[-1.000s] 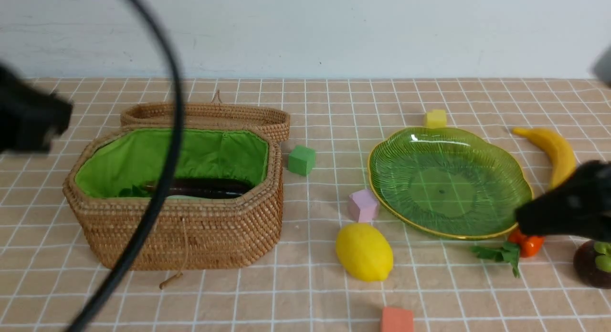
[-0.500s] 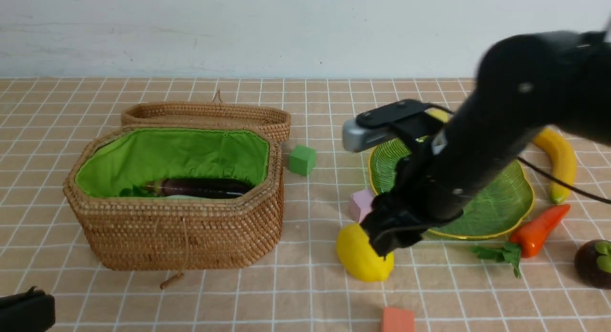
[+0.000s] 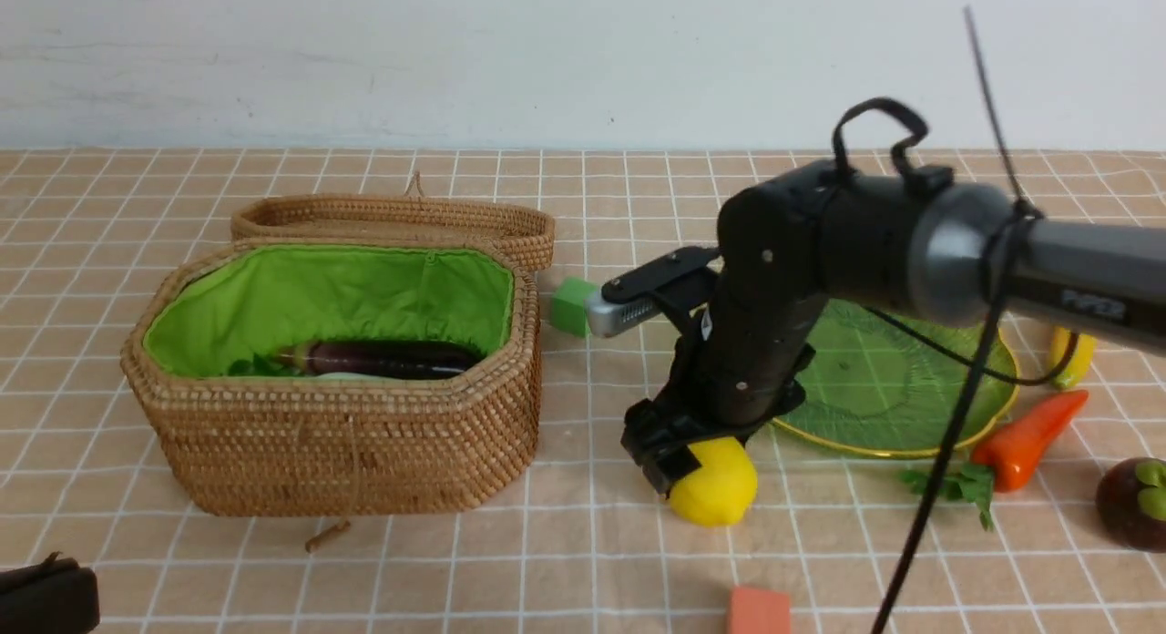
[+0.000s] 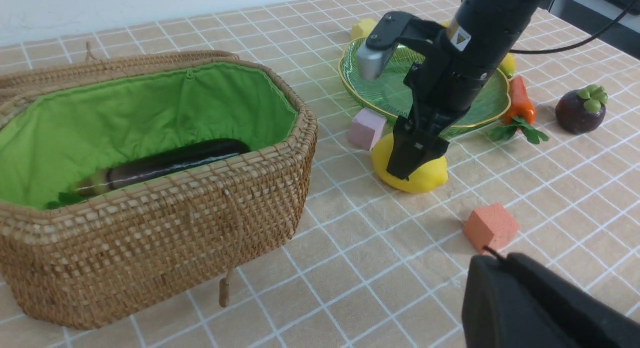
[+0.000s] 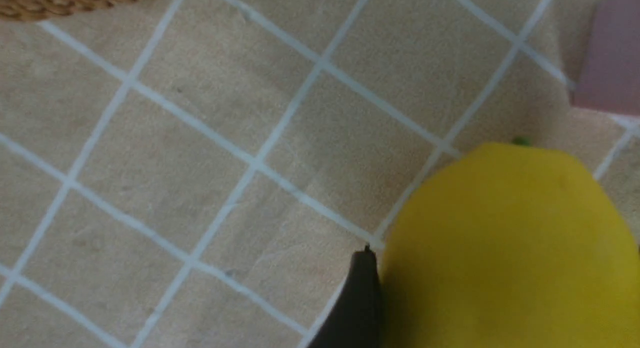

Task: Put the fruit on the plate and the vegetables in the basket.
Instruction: Use the right arm to grab a lemon and put it into the right plate

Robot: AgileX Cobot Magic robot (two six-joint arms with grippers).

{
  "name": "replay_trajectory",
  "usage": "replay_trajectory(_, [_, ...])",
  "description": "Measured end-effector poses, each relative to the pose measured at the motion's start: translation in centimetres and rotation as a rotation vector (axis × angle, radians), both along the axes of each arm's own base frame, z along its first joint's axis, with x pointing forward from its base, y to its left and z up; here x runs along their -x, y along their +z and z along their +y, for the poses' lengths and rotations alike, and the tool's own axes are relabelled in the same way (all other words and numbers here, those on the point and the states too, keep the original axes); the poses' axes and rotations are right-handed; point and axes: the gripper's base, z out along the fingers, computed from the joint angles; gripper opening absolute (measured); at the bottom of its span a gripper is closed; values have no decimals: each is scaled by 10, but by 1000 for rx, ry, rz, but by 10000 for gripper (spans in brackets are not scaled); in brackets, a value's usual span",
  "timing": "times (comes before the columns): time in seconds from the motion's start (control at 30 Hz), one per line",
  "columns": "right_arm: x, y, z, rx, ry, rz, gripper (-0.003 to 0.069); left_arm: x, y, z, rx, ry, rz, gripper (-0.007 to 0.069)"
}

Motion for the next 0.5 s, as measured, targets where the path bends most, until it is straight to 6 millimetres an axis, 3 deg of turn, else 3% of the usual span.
replay_trajectory(0.17, [-2, -19, 2, 26, -6, 42, 606, 0, -1, 0, -3, -3, 5, -13])
replay_trajectory(0.33, [-1, -14, 3, 18, -28, 70, 598, 0, -1, 0, -5, -4, 6, -13])
replay_trajectory(0.5, [6, 39, -1, -46, -69, 24, 598, -1, 3, 0, 18, 11, -30, -13])
